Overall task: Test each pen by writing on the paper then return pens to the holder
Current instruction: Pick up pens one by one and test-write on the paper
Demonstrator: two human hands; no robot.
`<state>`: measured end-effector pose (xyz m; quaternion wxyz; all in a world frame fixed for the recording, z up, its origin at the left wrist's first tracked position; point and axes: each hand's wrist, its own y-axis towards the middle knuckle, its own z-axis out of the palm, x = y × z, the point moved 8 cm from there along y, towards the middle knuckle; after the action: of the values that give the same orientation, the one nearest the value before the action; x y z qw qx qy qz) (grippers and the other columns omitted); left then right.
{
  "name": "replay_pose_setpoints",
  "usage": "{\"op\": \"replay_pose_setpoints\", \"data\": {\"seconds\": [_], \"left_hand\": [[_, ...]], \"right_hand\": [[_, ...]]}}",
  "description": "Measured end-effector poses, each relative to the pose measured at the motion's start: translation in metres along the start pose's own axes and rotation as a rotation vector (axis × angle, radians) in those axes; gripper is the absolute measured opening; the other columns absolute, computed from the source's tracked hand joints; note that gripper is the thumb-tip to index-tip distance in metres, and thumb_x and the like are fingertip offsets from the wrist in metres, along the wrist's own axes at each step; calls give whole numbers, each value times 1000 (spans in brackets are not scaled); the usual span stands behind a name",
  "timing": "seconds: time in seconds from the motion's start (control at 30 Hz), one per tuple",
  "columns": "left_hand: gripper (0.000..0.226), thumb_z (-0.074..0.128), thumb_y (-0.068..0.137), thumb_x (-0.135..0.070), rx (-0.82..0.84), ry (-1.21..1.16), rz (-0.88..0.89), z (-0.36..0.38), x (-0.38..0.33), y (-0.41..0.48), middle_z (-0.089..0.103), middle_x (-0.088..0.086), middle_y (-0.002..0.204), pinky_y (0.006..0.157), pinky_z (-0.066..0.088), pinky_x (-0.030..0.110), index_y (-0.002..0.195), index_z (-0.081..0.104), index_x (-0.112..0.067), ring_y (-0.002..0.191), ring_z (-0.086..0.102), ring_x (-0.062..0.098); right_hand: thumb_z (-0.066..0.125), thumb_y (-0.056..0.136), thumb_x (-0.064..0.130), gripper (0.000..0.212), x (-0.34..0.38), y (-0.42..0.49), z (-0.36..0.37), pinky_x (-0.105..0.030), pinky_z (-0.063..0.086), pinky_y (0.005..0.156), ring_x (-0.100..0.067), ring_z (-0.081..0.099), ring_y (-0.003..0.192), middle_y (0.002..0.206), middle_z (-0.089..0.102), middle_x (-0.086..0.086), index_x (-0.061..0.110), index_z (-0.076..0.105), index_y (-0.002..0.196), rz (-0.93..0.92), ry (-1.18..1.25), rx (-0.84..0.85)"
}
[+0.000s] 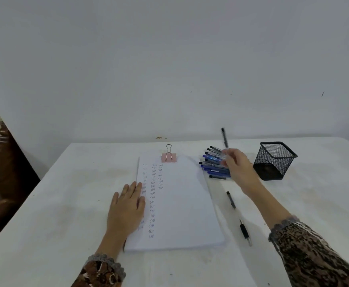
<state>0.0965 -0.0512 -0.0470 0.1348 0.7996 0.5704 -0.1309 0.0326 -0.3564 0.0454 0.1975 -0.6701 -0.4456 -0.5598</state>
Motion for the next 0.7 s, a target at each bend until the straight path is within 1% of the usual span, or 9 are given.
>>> {"op": "replay_pose_setpoints", "data": {"seconds": [0.07, 0.1, 0.17, 0.2, 0.27, 0.33, 0.47, 0.6, 0.7], "left_hand": [[51, 21, 100, -31, -3, 8, 8, 0, 0, 0, 8, -6, 157, 117, 1, 35, 149, 9, -22, 145, 3, 13], [51, 20, 100, -31, -4, 13, 10, 0, 0, 0, 8, -6, 157, 117, 1, 35, 149, 9, -22, 145, 4, 13], [52, 15, 99, -35, 3, 27, 12, 1, 0, 0, 8, -6, 157, 117, 1, 35, 149, 8, -23, 145, 3, 13], [55, 9, 96, -39, 11, 37, 13, 2, 0, 0, 7, -6, 157, 117, 1, 35, 149, 8, -23, 145, 3, 13], [72, -5, 82, -47, 13, 49, 21, 3, 0, 0, 8, -6, 157, 117, 3, 36, 149, 8, -22, 145, 4, 14], [79, -9, 76, -49, 23, 45, 25, 3, 0, 0, 7, -5, 157, 117, 3, 36, 149, 7, -22, 145, 4, 14], [52, 13, 99, -35, 44, 25, 16, 0, -1, -1, 3, -5, 157, 118, -1, 35, 149, 4, -22, 145, -1, 13], [52, 17, 100, -32, 39, 8, 20, -1, -2, -2, 2, -5, 157, 118, -2, 35, 149, 4, -22, 145, -1, 13], [51, 17, 100, -32, 32, 12, 24, -1, -1, -2, 2, -5, 157, 118, -2, 36, 149, 3, -22, 145, -2, 13]], "right_hand": [[31, 92, -3, 27, 3, -6, 29, -23, 41, 54, -17, 52, 59, 65, 57, -3, 12, 52, 87, 276, 638, 33], [29, 91, -3, 27, 6, -10, 45, -25, 39, 53, -15, 48, 50, 60, 52, -1, 13, 50, 83, 358, 851, 51], [32, 92, 9, 24, 6, -20, 76, -25, 30, 54, -13, 38, 42, 57, 46, 1, 21, 50, 81, 457, 1090, 85], [36, 94, 23, 21, 0, -27, 92, -26, 26, 55, -14, 34, 42, 56, 43, 2, 24, 50, 78, 495, 1171, 86], [40, 87, 59, 44, -14, -41, 117, -27, 22, 55, -16, 26, 45, 54, 31, 2, 22, 46, 65, 565, 1287, 79], [38, 75, 79, 63, -25, -52, 132, -27, 18, 56, -16, 18, 49, 53, 23, 2, 18, 36, 56, 618, 1388, 54], [45, 69, 71, 60, -29, -63, 144, -26, 14, 54, -17, 8, 53, 47, 18, 2, 18, 23, 50, 631, 1474, 40], [47, 61, 57, 48, -33, -62, 146, -26, 12, 53, -16, 7, 53, 43, 17, 2, 18, 22, 47, 597, 1518, 12], [46, 61, 55, 45, -34, -61, 147, -25, 14, 51, -16, 8, 51, 42, 18, 2, 18, 23, 46, 546, 1519, 11]]}}
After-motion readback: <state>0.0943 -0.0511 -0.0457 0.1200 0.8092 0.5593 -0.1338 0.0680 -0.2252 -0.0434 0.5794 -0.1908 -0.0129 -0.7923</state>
